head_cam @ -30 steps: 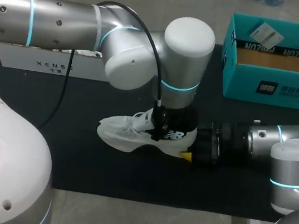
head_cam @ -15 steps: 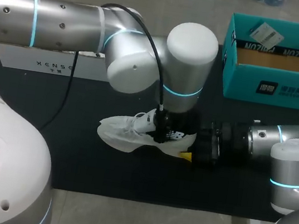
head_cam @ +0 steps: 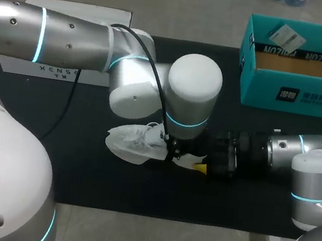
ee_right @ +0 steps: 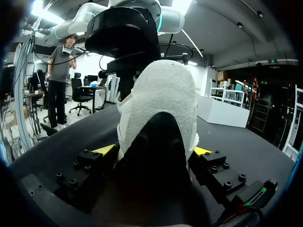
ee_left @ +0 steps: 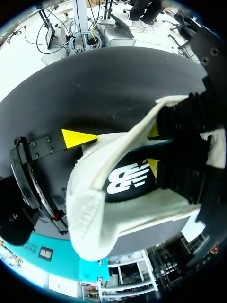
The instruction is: Take the shoe out of the shoebox, open the shoe tongue, remove and reinsert the insole, then place the shoe into the shoebox
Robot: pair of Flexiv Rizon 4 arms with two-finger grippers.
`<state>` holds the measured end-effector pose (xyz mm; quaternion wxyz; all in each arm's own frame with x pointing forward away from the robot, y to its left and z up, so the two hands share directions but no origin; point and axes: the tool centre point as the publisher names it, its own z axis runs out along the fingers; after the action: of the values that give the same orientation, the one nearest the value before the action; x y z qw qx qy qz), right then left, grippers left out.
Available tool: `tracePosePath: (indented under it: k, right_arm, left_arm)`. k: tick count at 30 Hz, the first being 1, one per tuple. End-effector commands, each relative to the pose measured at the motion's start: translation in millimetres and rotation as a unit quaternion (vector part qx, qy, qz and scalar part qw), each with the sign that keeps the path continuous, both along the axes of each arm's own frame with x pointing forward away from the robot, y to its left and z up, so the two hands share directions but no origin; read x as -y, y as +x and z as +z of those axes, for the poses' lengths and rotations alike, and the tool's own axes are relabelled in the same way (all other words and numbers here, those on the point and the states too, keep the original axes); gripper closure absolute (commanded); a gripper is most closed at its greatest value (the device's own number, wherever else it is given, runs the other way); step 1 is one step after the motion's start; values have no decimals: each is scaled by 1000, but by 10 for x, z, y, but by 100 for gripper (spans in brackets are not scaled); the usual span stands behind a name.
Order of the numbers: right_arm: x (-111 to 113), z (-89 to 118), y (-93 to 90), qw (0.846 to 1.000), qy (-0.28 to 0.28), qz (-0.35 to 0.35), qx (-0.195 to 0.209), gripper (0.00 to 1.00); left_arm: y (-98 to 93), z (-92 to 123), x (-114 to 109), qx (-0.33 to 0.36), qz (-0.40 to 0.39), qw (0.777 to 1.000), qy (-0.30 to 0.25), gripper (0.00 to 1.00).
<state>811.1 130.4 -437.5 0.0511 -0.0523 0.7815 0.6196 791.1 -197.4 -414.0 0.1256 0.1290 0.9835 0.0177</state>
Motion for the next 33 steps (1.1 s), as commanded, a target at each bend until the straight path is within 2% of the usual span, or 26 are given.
tracePosePath:
  k: [1, 9, 18, 33]
  right_arm:
    - [-43, -77, -13, 1000, -1, 0, -1, 100]
    - [-43, -77, -13, 1000, -1, 0, -1, 100]
    - [-43, -77, -13, 1000, -1, 0, -1, 100]
    - [-43, -77, -13, 1000, -1, 0, -1, 100]
  left_arm:
    - [-16, -142, -37, 34, 0, 999, -18, 100]
    - [65, 91, -31, 55, 1, 998, -30, 100]
    - [-15, 341, -29, 56, 1, 998, -37, 100]
    - [-32, 727, -135, 82, 29, 994, -60, 100]
